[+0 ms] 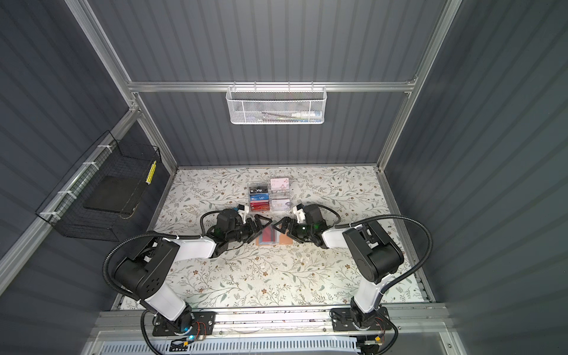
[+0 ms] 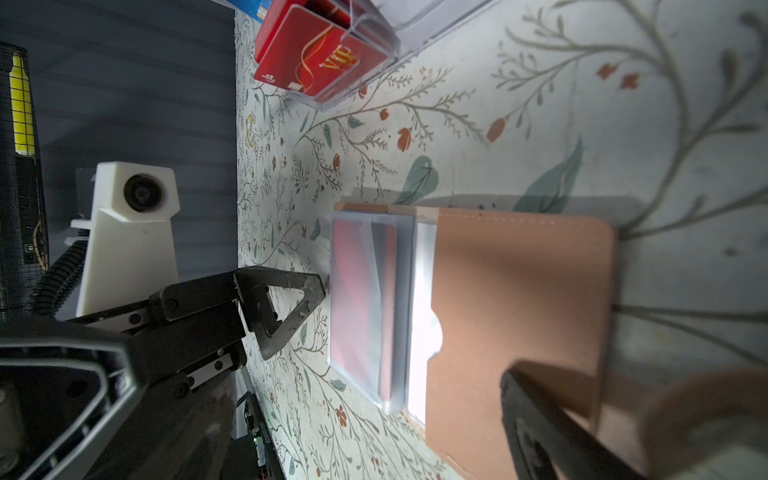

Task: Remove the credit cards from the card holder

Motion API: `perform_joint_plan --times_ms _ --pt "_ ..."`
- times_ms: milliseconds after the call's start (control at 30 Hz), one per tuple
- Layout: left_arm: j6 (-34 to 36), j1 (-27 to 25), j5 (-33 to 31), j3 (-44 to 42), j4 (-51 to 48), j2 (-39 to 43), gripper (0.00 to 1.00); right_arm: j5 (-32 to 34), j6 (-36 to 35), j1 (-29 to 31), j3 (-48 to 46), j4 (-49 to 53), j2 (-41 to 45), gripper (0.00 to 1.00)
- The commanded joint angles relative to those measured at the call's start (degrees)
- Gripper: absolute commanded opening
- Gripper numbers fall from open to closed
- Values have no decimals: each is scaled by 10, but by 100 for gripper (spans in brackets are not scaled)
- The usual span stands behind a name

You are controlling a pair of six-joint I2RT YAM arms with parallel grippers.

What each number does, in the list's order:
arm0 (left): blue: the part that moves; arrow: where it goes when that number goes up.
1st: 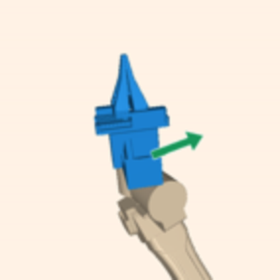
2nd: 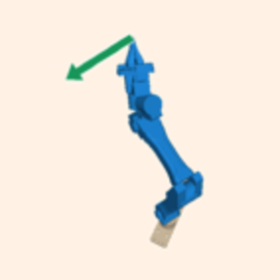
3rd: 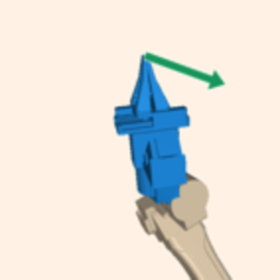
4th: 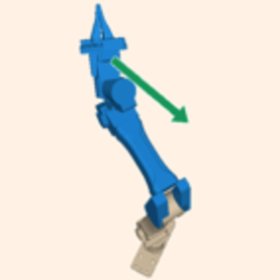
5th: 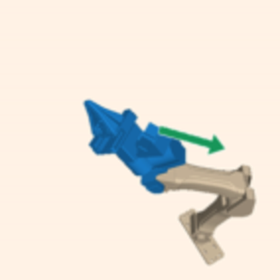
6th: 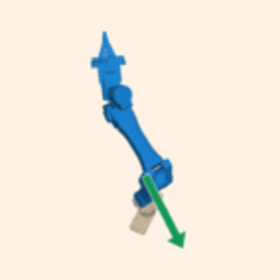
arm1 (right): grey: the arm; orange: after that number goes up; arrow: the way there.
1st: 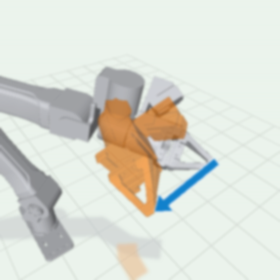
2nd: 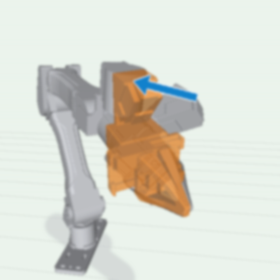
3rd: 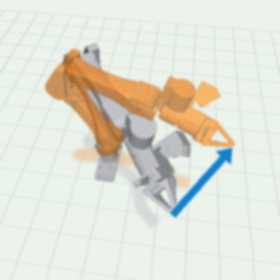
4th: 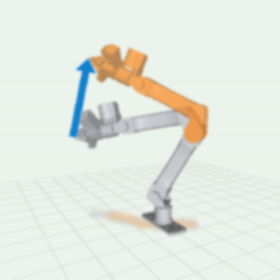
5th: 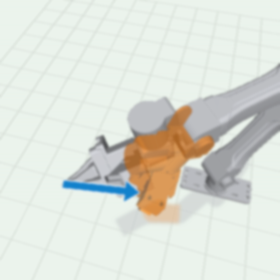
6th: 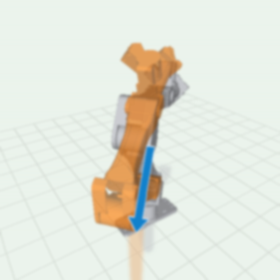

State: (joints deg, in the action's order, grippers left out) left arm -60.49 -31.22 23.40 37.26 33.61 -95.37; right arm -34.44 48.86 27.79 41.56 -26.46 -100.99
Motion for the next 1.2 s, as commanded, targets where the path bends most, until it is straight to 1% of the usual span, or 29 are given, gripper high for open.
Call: perform_joint_plan --times_ms 0,367,1167 --pt "-7 -3 -8 11 10 -10 100 -4 0 -1 -7 7 -11 99" --pt "-11 -3 -23 -14 7 4 100 -3 5 -4 -8 4 -16 99" --pt "-27 -3 -18 -26 42 -16 100 -6 6 -5 -7 0 -23 99"
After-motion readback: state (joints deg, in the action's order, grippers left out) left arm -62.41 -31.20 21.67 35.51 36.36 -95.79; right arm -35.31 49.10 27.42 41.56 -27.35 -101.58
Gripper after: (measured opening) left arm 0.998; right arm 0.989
